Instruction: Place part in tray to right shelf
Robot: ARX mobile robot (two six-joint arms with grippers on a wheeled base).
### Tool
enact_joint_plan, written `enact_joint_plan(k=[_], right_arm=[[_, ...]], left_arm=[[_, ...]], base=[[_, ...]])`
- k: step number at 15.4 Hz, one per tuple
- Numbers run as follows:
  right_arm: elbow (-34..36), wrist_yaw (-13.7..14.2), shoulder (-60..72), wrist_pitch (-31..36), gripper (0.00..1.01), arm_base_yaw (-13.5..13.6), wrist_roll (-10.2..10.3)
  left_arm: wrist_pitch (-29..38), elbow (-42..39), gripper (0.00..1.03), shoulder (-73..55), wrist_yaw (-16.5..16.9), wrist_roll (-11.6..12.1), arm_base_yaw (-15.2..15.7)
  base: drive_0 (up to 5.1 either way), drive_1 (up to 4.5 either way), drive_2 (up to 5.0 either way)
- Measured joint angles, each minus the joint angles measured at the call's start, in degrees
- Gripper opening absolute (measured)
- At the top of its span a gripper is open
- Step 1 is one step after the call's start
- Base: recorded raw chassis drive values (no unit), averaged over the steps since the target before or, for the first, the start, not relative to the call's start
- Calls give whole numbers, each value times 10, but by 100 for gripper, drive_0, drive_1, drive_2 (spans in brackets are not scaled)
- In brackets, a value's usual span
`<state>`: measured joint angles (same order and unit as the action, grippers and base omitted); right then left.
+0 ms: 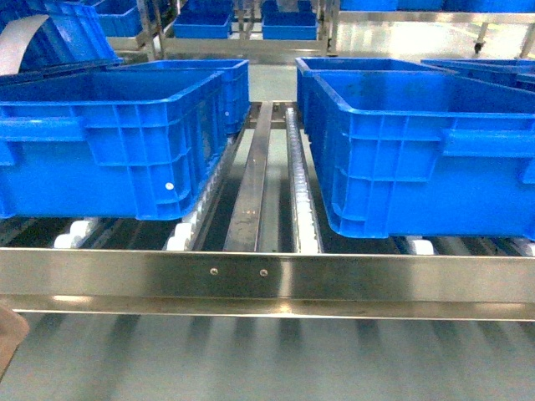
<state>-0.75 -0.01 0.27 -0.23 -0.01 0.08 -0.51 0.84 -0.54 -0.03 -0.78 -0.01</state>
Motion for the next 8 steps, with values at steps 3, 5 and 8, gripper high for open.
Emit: enact_joint_plan(k=[3,5,8], right_arm=[[0,0,0,0,98,0,0],[0,0,0,0,98,0,0],[0,0,0,0,98,0,0]], left_arm=[[0,0,13,0,0,0,0],[0,0,13,0,0,0,0],[0,0,13,0,0,0,0]], base=[[0,0,0],[0,0,0],[0,0,0]])
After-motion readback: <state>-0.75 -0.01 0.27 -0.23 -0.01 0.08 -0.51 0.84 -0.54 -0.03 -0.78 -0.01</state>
